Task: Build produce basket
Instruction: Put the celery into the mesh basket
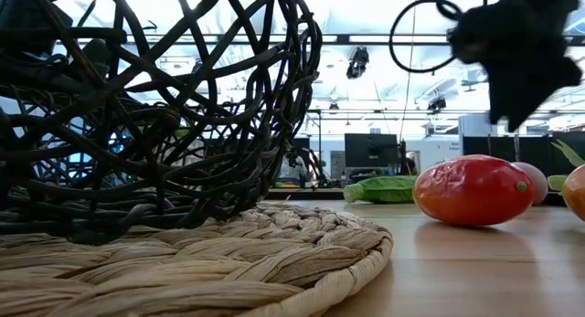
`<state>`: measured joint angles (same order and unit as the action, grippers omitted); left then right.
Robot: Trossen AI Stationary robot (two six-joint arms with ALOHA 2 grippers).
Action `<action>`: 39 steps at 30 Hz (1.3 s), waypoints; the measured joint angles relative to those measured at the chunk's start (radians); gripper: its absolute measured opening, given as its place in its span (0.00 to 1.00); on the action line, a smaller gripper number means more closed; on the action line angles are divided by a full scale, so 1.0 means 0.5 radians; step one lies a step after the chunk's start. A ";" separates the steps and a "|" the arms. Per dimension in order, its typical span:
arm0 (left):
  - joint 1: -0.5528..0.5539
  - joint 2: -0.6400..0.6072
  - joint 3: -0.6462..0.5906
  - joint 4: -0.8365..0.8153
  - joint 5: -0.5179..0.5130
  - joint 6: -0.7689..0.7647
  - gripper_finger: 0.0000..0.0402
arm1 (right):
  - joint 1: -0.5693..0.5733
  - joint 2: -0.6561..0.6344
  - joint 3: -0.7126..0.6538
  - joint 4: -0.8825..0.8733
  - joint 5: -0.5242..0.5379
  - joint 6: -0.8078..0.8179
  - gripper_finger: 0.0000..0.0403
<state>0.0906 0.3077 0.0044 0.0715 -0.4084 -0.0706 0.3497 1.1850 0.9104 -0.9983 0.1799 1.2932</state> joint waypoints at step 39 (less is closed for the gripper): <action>0.000 -0.001 0.000 0.000 0.000 0.000 0.01 | 1.055 0.847 0.035 -0.141 -0.567 1.444 0.35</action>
<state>0.0904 0.3073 0.0044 0.0715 -0.4084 -0.0705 0.8772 1.6083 0.9279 -1.0687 -0.1036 2.0151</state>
